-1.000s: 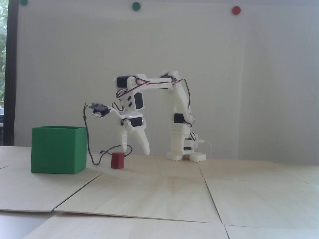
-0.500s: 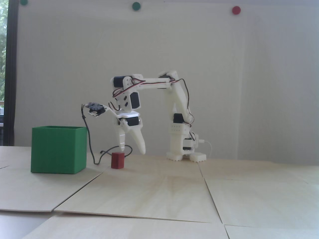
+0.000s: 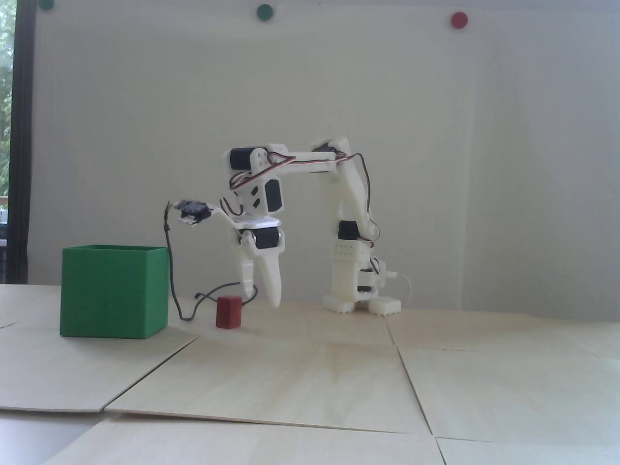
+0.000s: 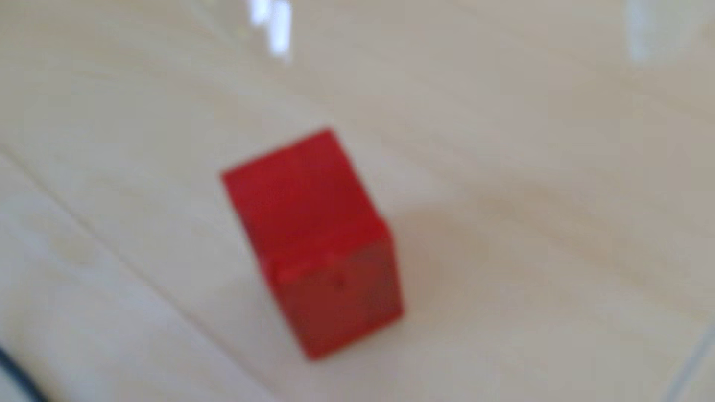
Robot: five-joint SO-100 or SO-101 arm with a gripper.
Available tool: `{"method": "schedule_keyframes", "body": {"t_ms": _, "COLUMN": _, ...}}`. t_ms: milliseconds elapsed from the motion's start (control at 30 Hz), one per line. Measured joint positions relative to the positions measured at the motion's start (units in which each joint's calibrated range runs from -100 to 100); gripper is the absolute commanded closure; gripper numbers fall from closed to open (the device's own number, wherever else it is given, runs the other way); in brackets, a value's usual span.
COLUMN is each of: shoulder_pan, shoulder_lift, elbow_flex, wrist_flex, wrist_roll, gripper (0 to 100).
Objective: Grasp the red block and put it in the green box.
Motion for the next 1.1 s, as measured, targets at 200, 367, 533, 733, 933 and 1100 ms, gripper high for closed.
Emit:
{"method": "schedule_keyframes", "body": {"t_ms": 200, "shoulder_pan": -0.3, "shoulder_lift": 0.0, "elbow_flex": 1.0, "wrist_flex": 0.0, "wrist_roll": -0.3, "gripper": 71}}
{"method": "schedule_keyframes", "body": {"t_ms": 367, "shoulder_pan": -0.3, "shoulder_lift": 0.0, "elbow_flex": 1.0, "wrist_flex": 0.0, "wrist_roll": -0.3, "gripper": 71}}
{"method": "schedule_keyframes", "body": {"t_ms": 533, "shoulder_pan": 0.6, "shoulder_lift": 0.0, "elbow_flex": 0.4, "wrist_flex": 0.0, "wrist_roll": -0.3, "gripper": 71}}
{"method": "schedule_keyframes", "body": {"t_ms": 733, "shoulder_pan": 2.8, "shoulder_lift": 0.0, "elbow_flex": 0.4, "wrist_flex": 0.0, "wrist_roll": -0.3, "gripper": 71}}
{"method": "schedule_keyframes", "body": {"t_ms": 933, "shoulder_pan": 5.7, "shoulder_lift": 0.0, "elbow_flex": 0.4, "wrist_flex": 0.0, "wrist_roll": -0.3, "gripper": 71}}
{"method": "schedule_keyframes", "body": {"t_ms": 1100, "shoulder_pan": 7.9, "shoulder_lift": 0.0, "elbow_flex": 0.4, "wrist_flex": 0.0, "wrist_roll": -0.3, "gripper": 71}}
